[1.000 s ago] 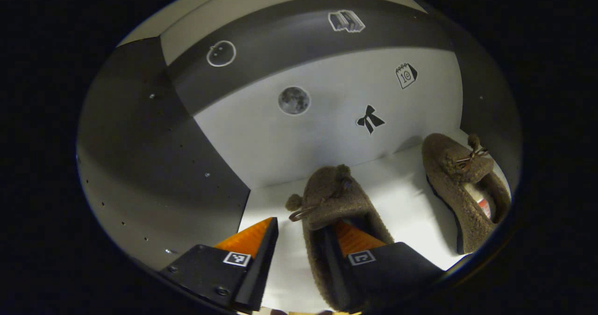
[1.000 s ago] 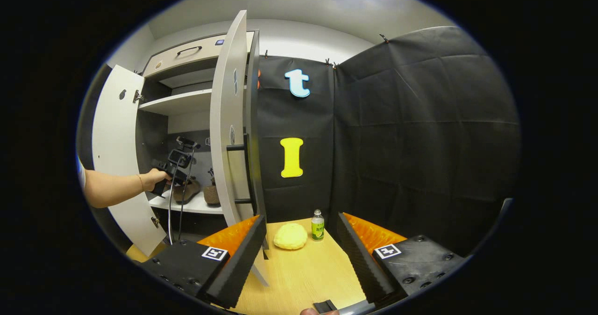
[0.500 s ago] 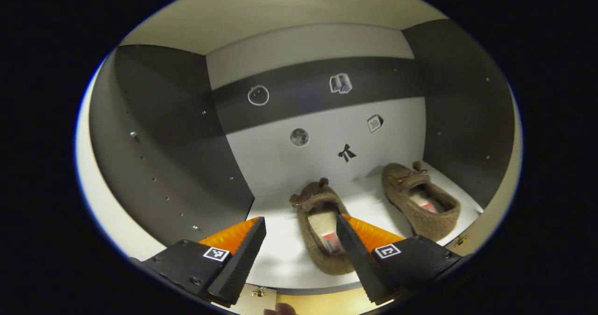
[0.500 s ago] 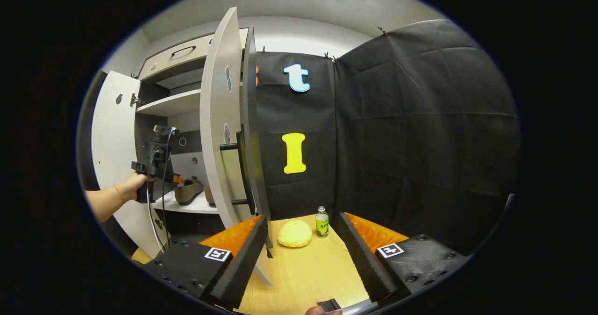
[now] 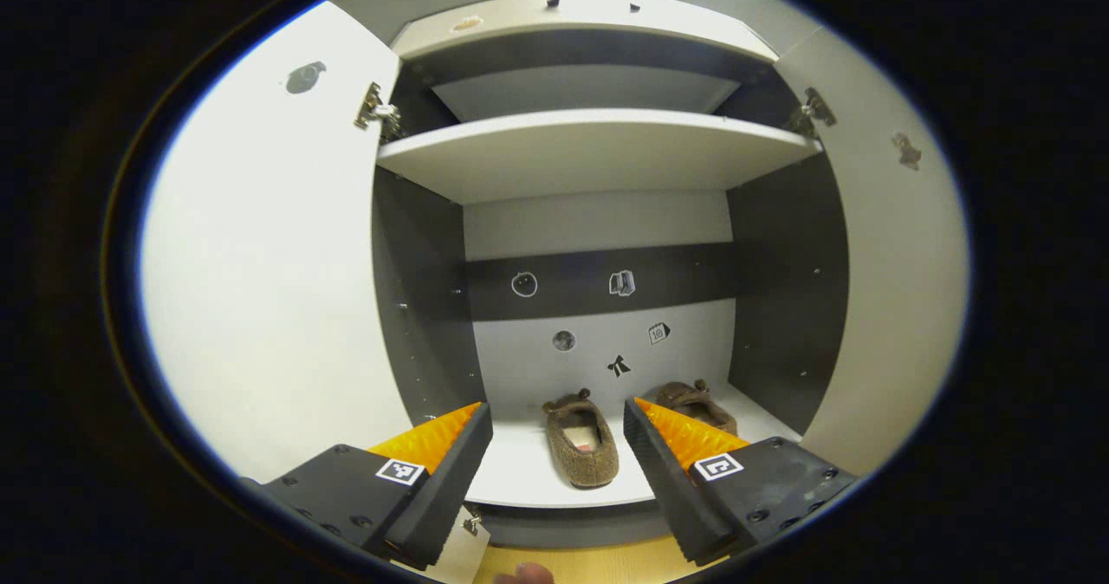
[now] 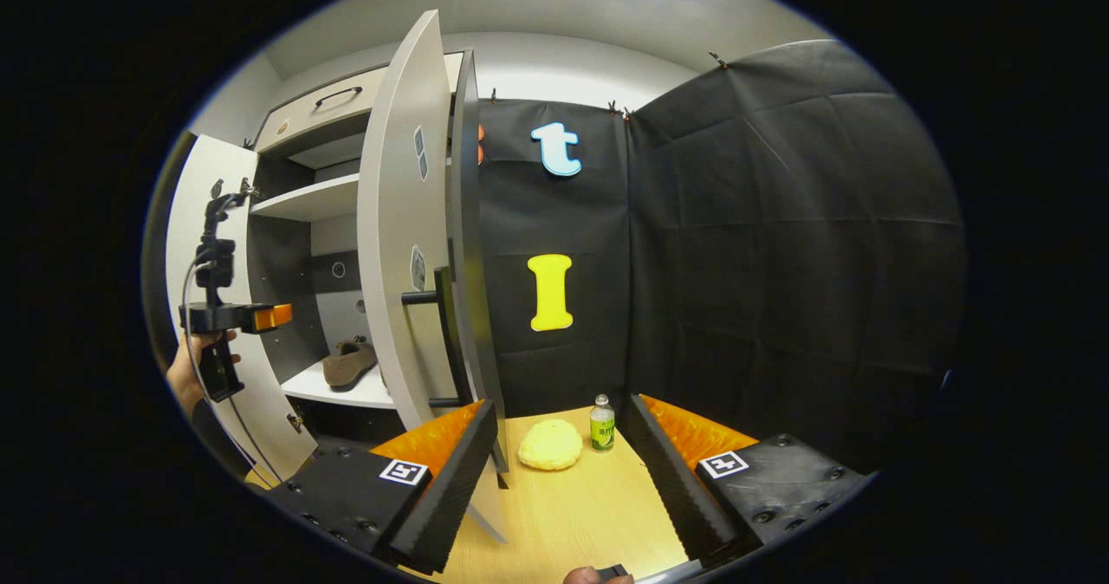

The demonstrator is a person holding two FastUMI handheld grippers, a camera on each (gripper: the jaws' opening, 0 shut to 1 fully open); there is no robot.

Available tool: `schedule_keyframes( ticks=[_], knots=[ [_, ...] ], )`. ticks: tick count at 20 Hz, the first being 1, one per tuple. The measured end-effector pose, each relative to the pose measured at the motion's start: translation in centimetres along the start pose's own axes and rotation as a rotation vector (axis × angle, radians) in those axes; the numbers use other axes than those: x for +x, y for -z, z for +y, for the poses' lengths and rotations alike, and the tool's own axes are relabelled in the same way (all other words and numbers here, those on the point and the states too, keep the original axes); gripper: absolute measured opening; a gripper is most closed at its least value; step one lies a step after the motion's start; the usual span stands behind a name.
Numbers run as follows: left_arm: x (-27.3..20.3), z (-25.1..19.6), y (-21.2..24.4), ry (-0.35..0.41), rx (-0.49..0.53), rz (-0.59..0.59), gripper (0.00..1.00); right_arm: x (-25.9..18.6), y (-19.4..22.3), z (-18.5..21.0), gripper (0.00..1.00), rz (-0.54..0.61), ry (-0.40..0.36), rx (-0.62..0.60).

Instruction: Grab one shoe with the right hand and put it into the shoe cabinet, grab the other shoe with the left hand and put it into the shoe cabinet; then close the right door with the right hand and the left door with the left hand.

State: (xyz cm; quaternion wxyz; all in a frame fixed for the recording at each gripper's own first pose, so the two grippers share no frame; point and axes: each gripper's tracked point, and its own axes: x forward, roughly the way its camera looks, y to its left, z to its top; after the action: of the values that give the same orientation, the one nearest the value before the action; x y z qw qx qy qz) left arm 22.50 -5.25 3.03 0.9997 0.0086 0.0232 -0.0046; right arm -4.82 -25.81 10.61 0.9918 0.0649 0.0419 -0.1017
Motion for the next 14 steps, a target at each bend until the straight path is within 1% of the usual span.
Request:
schedule_keyframes(
  ticks=[2,3,4,7,8,11,14],
  knots=[
    [-2.6,0.5,-0.5,-0.007,-0.003,-0.021,1.0,1.0,-0.4,-0.2,0.98,-0.011,0.001,0.012],
    [-4.0,0.6,-0.5,-0.006,-0.005,-0.023,0.96,1.5,-0.2,-0.4,0.97,-0.003,0.007,0.01],
    [-5.2,0.8,-0.5,-0.006,-0.012,-0.024,0.97,2.0,0.1,-0.6,0.98,0.007,0.008,0.012],
    [-8.6,1.2,-0.3,0.002,-0.02,-0.023,0.96,2.6,0.3,0.0,0.98,0.023,-0.025,0.042],
    [-9.5,1.4,0.0,-0.002,-0.014,-0.019,0.97,2.9,0.2,-0.1,0.98,0.015,-0.022,0.035],
    [-12.3,1.2,1.1,0.027,-0.014,-0.001,0.97,3.6,-0.6,-0.3,0.98,-0.005,-0.01,0.027],
    [-14.7,2.0,1.4,0.024,-0.011,0.002,0.97,4.4,-0.5,0.1,0.98,-0.008,-0.012,0.003]
  ],
)
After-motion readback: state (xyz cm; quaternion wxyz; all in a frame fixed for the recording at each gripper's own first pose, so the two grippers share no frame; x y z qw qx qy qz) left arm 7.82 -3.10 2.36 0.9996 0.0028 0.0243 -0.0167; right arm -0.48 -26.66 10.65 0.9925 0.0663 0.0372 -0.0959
